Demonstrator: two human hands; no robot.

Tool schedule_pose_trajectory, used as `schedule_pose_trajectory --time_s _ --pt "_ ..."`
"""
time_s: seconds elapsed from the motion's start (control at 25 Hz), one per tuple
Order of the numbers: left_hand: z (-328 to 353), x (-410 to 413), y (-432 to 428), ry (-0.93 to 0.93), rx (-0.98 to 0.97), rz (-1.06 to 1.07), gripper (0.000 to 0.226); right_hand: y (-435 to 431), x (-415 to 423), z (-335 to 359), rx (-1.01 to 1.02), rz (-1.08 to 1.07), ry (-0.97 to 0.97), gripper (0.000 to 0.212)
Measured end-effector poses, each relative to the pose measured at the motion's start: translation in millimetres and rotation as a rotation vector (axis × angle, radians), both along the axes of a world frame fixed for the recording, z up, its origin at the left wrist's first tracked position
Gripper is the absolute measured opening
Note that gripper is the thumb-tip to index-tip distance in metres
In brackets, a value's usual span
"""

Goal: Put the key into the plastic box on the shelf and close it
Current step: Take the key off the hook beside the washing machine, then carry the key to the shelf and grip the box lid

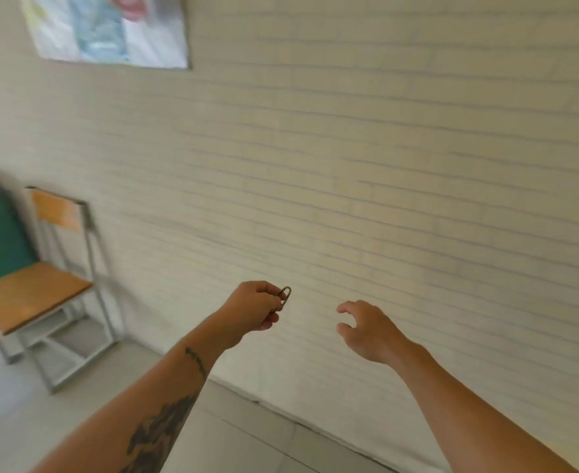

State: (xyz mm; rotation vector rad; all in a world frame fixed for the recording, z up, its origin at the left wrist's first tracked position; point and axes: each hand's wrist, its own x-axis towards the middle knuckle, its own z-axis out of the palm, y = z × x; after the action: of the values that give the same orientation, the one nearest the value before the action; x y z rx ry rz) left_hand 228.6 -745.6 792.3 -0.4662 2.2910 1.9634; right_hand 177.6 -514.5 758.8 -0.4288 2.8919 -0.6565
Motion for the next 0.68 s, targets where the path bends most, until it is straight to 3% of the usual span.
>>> schedule_pose_trajectory --time_s 0.28,0.68 --pt "8.8 89.4 -242.8 0.009 -0.023 0.306 0.016 -272.4 34.4 12.7 -0.049 0.313 0.041 0.050" --pt "12.1 176.1 -484.7 -0.007 -0.066 0.734 0.017 -575.3 48.6 28.2 -0.057 0.711 0.047 0.052"
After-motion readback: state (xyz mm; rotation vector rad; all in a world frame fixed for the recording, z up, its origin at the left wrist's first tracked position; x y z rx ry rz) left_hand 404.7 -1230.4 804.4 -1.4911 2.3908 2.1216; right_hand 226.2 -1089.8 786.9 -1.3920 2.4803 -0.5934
